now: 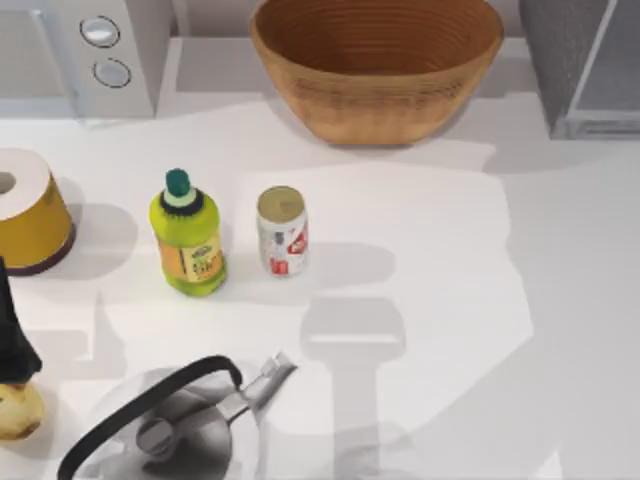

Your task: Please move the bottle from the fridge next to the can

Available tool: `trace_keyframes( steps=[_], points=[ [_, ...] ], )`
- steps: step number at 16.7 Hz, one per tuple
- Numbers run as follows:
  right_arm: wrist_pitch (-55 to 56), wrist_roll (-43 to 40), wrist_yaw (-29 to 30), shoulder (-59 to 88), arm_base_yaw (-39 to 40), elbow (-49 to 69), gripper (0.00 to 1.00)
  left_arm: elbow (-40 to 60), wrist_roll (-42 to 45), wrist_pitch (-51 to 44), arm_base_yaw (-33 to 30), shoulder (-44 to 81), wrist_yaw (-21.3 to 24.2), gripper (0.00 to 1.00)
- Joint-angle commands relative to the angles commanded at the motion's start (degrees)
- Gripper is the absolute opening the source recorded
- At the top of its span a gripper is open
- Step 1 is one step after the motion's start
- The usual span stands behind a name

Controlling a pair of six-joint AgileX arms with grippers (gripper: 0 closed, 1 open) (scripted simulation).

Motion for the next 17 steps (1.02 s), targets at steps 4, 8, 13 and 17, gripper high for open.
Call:
trace_keyframes(
  steps=[4,8,13,17],
  points=[
    [5.4,0.0,-2.4,-8.3,-1.9,-15.8,0.0,0.0,0.0,0.0,0.0,0.0,0.0,1.0],
    [9.8,0.0,-4.2,-15.1,-3.5,-25.7,0.0,0.0,0.0,0.0,0.0,0.0,0.0,1.0],
    [10.4,0.1,-4.5,-15.9,-3.5,-26.8,0.0,0.0,0.0,0.0,0.0,0.0,0.0,1.0],
    [12.4,0.1,-0.6,-14.0,0.4,-26.6,0.0,0.0,0.0,0.0,0.0,0.0,0.0,1.0]
  ],
)
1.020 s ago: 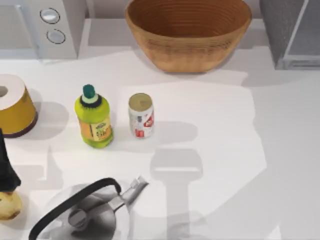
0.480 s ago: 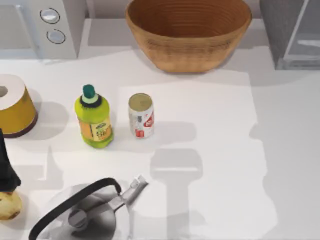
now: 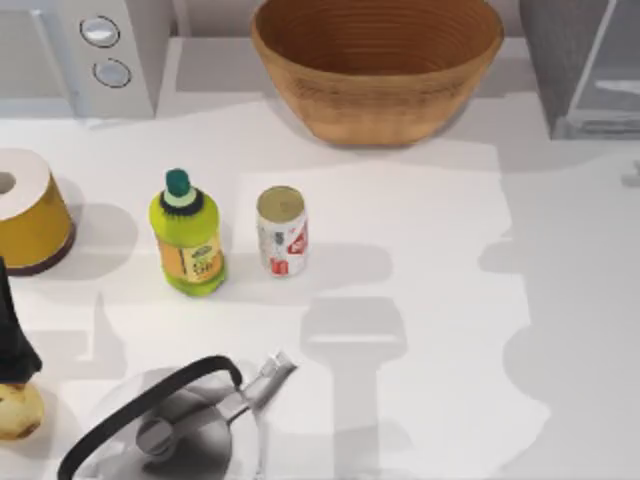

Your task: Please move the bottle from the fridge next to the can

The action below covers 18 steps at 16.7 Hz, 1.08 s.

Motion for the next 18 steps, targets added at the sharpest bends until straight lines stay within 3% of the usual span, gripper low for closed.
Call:
trace_keyframes(
  steps=[4,13,16,18],
  points=[
    [4.7,-0.1,12.6,4.8,12.8,-0.1,0.0,0.0,0.0,0.0,0.0,0.0,0.0,1.0],
    [15.2,0.1,50.9,13.3,51.6,-2.0,0.0,0.0,0.0,0.0,0.0,0.0,0.0,1.0],
    [16.8,0.1,56.9,13.9,57.6,-2.6,0.0,0.0,0.0,0.0,0.0,0.0,0.0,1.0],
    [17.0,0.1,57.9,13.9,58.6,-2.7,0.0,0.0,0.0,0.0,0.0,0.0,0.0,1.0]
  ],
)
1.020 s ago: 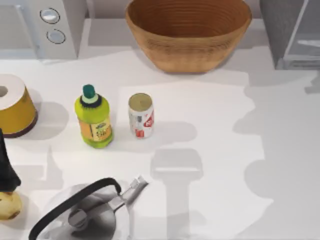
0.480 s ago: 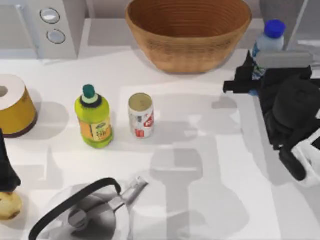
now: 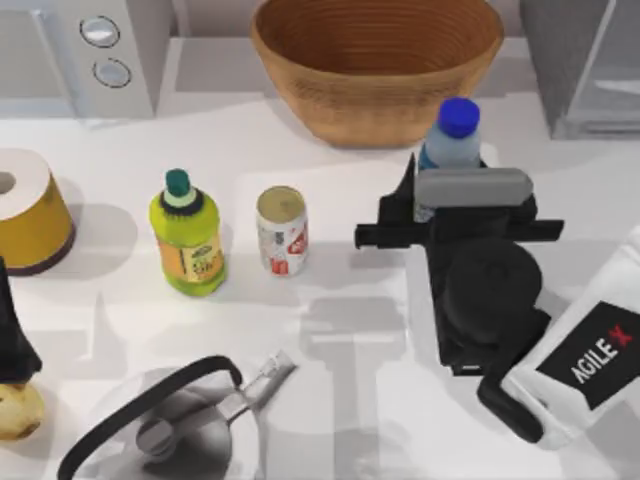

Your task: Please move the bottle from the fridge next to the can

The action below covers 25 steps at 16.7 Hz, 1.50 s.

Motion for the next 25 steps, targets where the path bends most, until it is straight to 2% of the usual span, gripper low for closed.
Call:
trace_keyframes(
  steps=[8,21,25],
  points=[
    [0.0,0.0,0.0,0.0,0.0,0.0,0.0,0.0,0.0,0.0,0.0,0.0,0.0,1.0],
    [0.0,0.0,0.0,0.0,0.0,0.0,0.98,0.0,0.0,0.0,0.0,0.0,0.0,1.0],
    [0.0,0.0,0.0,0.0,0.0,0.0,1.0,0.0,0.0,0.0,0.0,0.0,0.0,1.0]
  ],
)
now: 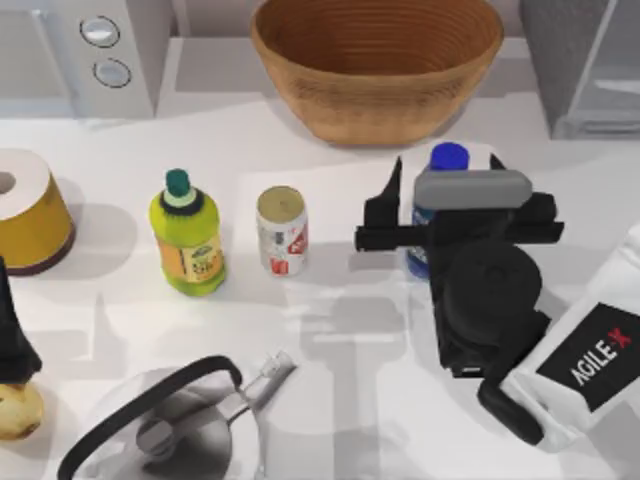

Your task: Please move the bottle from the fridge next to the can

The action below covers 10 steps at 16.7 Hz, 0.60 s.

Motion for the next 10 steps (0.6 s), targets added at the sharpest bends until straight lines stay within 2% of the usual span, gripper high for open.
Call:
trace_keyframes(
  steps=[6,10],
  points=[
    [0.1,0.0,0.2,-0.1,0.1,-0.2,1.0,0.0,0.0,0.0,0.0,0.0,0.0,1.0],
    [2.5,0.0,3.2,-1.6,3.1,-4.2,1.0,0.0,0.0,0.0,0.0,0.0,0.0,1.0]
  ],
)
